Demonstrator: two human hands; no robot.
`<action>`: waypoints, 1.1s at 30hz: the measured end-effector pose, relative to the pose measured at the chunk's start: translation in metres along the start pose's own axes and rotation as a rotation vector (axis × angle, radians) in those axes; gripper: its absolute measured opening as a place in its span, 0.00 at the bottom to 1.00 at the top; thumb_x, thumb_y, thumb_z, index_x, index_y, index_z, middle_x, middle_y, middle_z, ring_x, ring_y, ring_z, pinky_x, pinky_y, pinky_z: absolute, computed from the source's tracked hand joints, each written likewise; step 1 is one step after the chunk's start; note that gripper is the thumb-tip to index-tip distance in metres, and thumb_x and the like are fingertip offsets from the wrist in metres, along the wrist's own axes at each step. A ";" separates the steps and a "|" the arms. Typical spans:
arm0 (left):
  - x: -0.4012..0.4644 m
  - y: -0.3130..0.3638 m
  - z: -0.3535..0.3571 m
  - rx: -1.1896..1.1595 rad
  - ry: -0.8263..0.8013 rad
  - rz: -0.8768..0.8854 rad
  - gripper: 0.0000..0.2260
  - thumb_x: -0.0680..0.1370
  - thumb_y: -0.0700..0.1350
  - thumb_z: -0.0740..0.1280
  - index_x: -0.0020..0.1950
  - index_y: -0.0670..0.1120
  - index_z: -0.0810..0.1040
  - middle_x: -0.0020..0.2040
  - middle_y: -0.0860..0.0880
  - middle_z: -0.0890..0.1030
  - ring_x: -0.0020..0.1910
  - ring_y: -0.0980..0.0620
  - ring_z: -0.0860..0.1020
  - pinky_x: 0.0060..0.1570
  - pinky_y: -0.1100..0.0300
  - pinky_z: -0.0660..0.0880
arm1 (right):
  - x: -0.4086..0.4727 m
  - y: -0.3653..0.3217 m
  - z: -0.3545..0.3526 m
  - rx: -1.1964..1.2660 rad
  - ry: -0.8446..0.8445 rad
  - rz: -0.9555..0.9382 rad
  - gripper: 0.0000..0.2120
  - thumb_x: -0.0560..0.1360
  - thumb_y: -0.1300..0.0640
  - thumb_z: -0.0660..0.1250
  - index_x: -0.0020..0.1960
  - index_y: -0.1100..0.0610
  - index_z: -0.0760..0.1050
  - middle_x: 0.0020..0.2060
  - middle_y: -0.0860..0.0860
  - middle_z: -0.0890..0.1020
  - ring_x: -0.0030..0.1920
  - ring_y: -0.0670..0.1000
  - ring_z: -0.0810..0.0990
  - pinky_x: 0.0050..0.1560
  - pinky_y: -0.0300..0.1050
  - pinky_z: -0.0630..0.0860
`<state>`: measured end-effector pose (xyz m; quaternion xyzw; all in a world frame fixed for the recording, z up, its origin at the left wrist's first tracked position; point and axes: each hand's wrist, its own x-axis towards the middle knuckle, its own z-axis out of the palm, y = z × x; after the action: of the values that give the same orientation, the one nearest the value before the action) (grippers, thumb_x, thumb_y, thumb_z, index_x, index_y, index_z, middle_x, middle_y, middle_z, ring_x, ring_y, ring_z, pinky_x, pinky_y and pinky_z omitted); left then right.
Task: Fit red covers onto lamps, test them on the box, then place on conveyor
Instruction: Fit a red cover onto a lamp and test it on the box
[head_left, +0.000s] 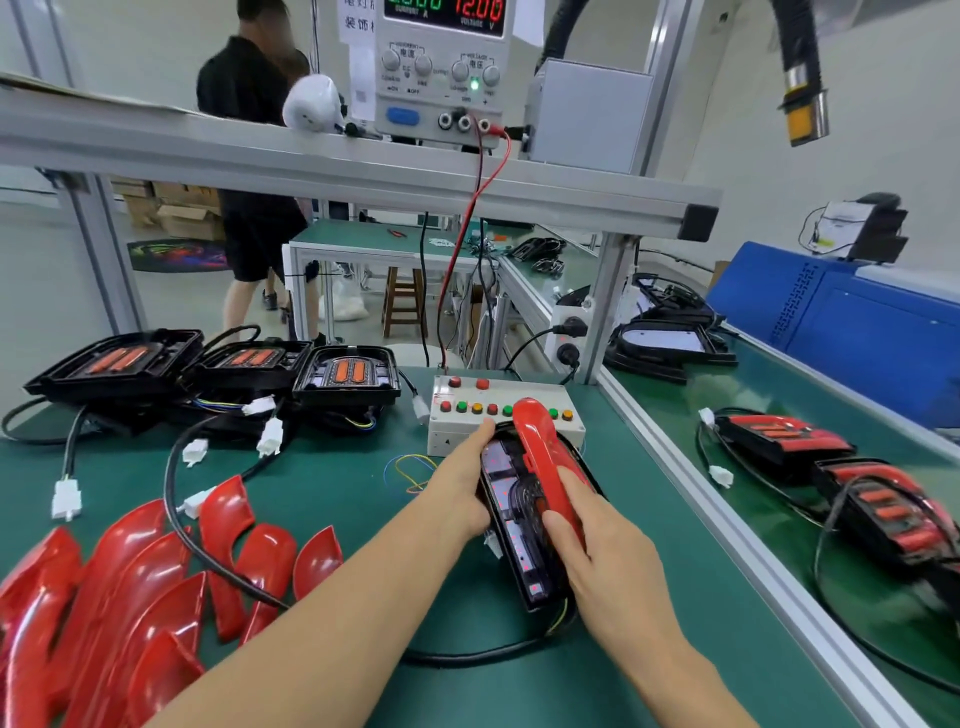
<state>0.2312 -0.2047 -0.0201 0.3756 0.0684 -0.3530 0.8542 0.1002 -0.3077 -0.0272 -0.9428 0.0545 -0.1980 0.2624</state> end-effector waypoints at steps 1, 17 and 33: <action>-0.001 0.002 -0.001 -0.017 -0.013 0.004 0.22 0.79 0.57 0.62 0.49 0.38 0.81 0.43 0.38 0.84 0.36 0.43 0.83 0.42 0.48 0.76 | -0.001 -0.001 0.000 -0.015 0.003 -0.006 0.23 0.82 0.47 0.56 0.77 0.46 0.60 0.71 0.43 0.71 0.67 0.49 0.72 0.63 0.44 0.69; -0.009 0.007 -0.010 0.025 0.056 0.106 0.25 0.82 0.56 0.56 0.40 0.40 0.84 0.39 0.41 0.84 0.34 0.45 0.83 0.39 0.52 0.75 | -0.024 -0.018 0.004 -0.160 -0.013 -0.104 0.22 0.82 0.46 0.55 0.75 0.48 0.63 0.61 0.47 0.77 0.59 0.51 0.73 0.56 0.45 0.72; -0.020 -0.002 -0.006 0.089 0.022 0.180 0.20 0.78 0.56 0.63 0.59 0.42 0.80 0.53 0.41 0.83 0.51 0.43 0.82 0.44 0.50 0.79 | -0.023 -0.027 0.015 -0.233 -0.012 -0.070 0.22 0.83 0.47 0.51 0.76 0.48 0.58 0.61 0.46 0.68 0.57 0.47 0.71 0.52 0.40 0.71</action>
<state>0.2163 -0.1905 -0.0179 0.4214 0.0279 -0.2734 0.8642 0.0849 -0.2723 -0.0333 -0.9695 0.0427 -0.1936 0.1442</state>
